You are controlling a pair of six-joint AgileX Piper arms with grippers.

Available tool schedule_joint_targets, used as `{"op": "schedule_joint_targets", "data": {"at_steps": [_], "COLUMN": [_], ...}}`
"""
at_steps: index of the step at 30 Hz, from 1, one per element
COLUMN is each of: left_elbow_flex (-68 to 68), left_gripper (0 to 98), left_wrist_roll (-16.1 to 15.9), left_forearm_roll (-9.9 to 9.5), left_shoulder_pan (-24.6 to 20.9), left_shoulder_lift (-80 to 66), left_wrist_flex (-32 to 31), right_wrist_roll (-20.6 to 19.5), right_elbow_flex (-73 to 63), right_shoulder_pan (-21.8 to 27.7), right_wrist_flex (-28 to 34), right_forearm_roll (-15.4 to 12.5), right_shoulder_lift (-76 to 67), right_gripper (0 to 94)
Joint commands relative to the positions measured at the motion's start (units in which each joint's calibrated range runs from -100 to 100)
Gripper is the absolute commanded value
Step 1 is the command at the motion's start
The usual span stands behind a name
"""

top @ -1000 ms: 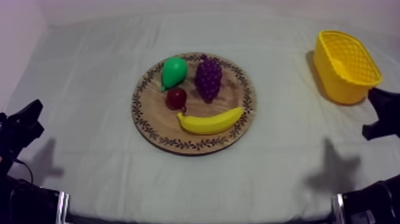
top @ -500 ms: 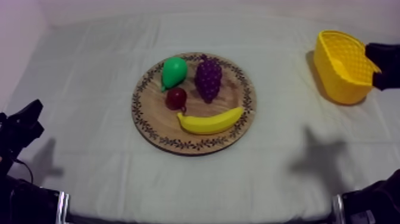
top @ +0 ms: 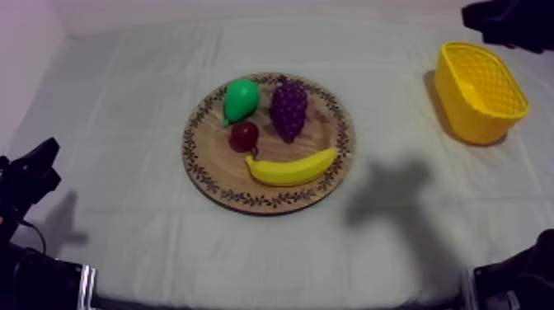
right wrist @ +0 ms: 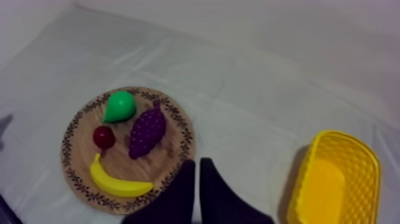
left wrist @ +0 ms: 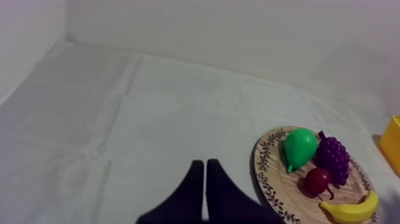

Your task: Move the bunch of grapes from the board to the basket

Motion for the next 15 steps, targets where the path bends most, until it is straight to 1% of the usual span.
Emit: {"op": "schedule_joint_targets", "data": {"at_steps": [1,4,8,12,15], "left_elbow_flex": [0.0,0.0,0.0,0.0,0.0], "left_gripper": [0.1,0.1,0.1,0.1,0.1], "left_wrist_roll": [0.0,0.0,0.0,0.0,0.0], "left_forearm_roll": [0.01,0.01,0.01,0.01,0.01], "left_shoulder_pan": [0.0,0.0,0.0,0.0,0.0], "left_shoulder_lift": [0.0,0.0,0.0,0.0,0.0], "left_wrist_flex": [0.0,0.0,0.0,0.0,0.0], "right_wrist_roll": [-2.2,-4.7,-7.6,-9.8,-10.5], "right_elbow_flex": [-3.4,-5.7,-9.7,-15.4,-20.4], "right_shoulder_pan": [-2.7,-5.3,-7.7,-9.2,-9.5], "right_wrist_flex": [1.5,3.1,5.6,9.0,11.5], "right_forearm_roll": [1.6,3.9,5.9,7.0,7.0], "right_shoulder_lift": [4.2,8.7,15.3,21.8,26.1], "right_gripper": [0.3,0.3,0.3,0.3,0.3]}}
